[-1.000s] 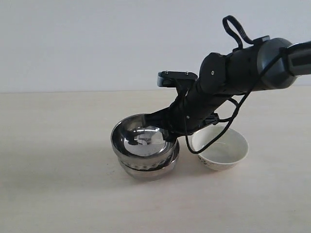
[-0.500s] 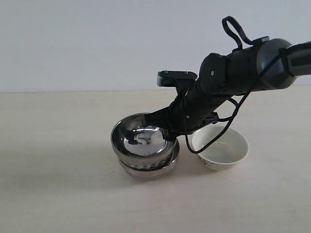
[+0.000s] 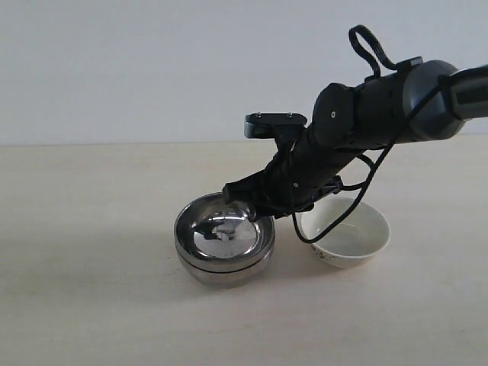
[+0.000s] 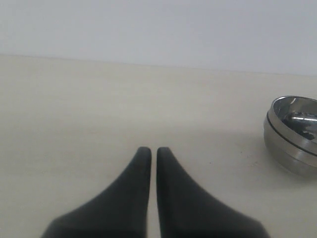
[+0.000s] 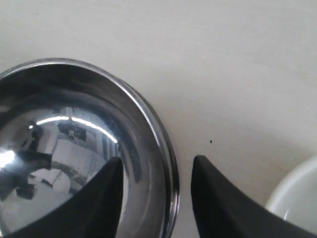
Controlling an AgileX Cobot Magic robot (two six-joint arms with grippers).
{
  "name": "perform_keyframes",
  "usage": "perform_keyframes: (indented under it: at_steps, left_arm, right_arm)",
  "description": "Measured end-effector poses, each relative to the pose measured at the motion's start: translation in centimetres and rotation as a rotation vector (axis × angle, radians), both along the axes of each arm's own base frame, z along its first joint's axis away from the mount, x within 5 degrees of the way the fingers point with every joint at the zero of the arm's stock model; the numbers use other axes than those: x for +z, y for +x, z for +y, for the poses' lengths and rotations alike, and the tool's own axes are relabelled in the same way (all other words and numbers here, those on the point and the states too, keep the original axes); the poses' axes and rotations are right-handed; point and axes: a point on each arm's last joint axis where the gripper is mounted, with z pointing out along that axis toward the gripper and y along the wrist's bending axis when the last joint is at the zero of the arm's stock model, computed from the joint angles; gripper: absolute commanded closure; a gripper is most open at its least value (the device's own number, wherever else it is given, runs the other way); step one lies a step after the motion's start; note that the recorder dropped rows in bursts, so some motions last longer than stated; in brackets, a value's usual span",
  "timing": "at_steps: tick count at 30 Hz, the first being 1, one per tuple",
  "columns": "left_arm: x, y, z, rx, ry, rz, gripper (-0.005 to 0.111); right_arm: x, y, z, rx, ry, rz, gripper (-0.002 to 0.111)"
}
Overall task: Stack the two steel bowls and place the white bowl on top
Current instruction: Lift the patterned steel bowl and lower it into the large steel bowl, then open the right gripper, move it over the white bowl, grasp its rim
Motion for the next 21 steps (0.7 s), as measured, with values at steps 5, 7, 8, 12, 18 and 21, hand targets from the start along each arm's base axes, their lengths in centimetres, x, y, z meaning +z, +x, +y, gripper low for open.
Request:
perform_keyframes:
  at_steps: [5,7,8,12,18,21]
  left_arm:
    - [0.0,0.0,0.0,0.0,0.0,0.0,0.103]
    - [0.0,0.0,0.0,0.0,0.0,0.0,0.103]
    - [0.0,0.0,0.0,0.0,0.0,0.0,0.103]
    - [0.0,0.0,0.0,0.0,0.0,0.0,0.103]
    - [0.0,0.0,0.0,0.0,0.0,0.0,0.103]
    - [0.0,0.0,0.0,0.0,0.0,0.0,0.103]
  right_arm:
    - [0.0,0.0,0.0,0.002,-0.002,0.001,0.069]
    - [0.0,0.0,0.0,0.003,-0.004,0.0,0.069]
    - [0.0,0.0,0.0,0.004,-0.006,-0.001,0.069]
    - [1.0,0.0,-0.3,0.003,-0.001,-0.023,0.069]
    - [4.6,0.5,-3.8,-0.076,0.016,-0.053,0.069]
    - [5.9,0.7,-6.1,-0.114,0.003,-0.048,0.069]
